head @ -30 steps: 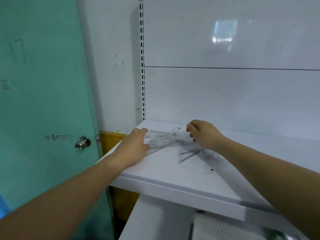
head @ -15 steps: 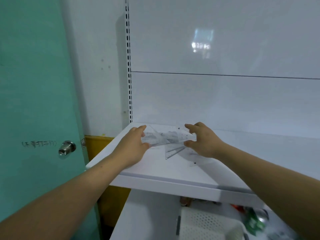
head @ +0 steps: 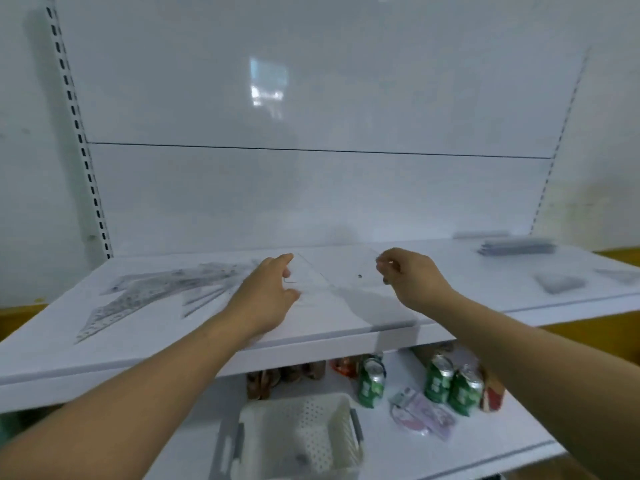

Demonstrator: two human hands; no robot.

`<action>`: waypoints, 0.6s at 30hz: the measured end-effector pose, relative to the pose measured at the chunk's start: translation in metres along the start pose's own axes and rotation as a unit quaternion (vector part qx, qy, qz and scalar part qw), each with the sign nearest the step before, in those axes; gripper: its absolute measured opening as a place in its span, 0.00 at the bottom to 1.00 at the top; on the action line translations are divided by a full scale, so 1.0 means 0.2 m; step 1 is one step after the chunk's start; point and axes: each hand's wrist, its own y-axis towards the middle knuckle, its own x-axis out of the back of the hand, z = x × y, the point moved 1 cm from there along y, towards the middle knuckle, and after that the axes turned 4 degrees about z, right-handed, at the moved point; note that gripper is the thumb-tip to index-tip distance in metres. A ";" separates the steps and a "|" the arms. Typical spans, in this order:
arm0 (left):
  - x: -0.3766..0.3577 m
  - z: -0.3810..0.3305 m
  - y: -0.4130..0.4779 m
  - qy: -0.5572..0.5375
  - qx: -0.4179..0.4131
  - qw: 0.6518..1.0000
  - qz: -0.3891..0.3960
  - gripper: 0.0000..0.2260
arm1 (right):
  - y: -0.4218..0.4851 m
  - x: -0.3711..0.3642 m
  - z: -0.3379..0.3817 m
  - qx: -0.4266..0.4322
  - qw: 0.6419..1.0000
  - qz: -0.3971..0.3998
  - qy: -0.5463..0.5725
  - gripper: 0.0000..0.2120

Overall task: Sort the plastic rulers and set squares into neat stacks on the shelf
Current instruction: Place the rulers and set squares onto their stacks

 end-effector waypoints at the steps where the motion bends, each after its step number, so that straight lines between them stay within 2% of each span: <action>1: -0.06 -0.08 0.01 0.001 -0.011 1.000 0.010 0.27 | -0.04 0.07 -0.07 -0.015 1.000 -0.009 0.019 0.14; 7: -0.48 -0.68 0.06 0.012 -0.070 0.996 0.057 0.27 | -0.33 0.50 -0.58 -0.067 0.997 0.002 -0.035 0.22; 11: -0.79 -1.07 0.07 0.006 -0.086 0.994 0.074 0.28 | -0.56 0.75 -0.94 -0.075 0.994 0.036 -0.073 0.35; 18: -1.16 -1.51 0.08 0.005 -0.097 0.992 0.081 0.28 | -0.79 1.04 -1.42 -0.097 0.995 -0.015 -0.032 0.33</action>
